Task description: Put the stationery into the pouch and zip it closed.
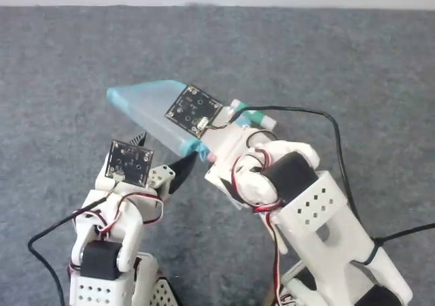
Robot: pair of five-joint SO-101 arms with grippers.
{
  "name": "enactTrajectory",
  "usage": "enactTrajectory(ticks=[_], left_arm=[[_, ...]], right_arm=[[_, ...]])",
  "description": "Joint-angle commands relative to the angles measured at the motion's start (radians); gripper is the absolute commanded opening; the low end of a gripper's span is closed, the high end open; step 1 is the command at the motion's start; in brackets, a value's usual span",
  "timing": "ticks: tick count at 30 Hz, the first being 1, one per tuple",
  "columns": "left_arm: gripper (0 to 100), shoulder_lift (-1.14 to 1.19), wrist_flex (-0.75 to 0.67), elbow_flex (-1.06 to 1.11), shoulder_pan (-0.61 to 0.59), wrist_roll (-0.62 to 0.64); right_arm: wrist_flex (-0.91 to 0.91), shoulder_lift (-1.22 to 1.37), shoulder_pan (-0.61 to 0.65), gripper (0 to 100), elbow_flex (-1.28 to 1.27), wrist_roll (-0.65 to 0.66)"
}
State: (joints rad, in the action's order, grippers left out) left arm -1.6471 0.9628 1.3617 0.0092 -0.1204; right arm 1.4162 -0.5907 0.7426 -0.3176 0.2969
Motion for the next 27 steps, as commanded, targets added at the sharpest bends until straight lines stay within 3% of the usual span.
enactTrajectory(ticks=[1, 16, 27], left_arm=[[33, -0.005, -0.034, -0.005, 0.003, -0.017], [19, -0.008, -0.091, 0.025, 0.003, -0.017], [18, -0.008, -0.091, 0.025, -0.005, -0.017]], right_arm=[[0.016, -0.053, 0.01, 0.6, 0.058, -0.008], [-0.061, -0.051, 0.013, 0.6, -0.101, 0.015], [-0.085, -0.051, -0.033, 0.6, -0.155, 0.015]])
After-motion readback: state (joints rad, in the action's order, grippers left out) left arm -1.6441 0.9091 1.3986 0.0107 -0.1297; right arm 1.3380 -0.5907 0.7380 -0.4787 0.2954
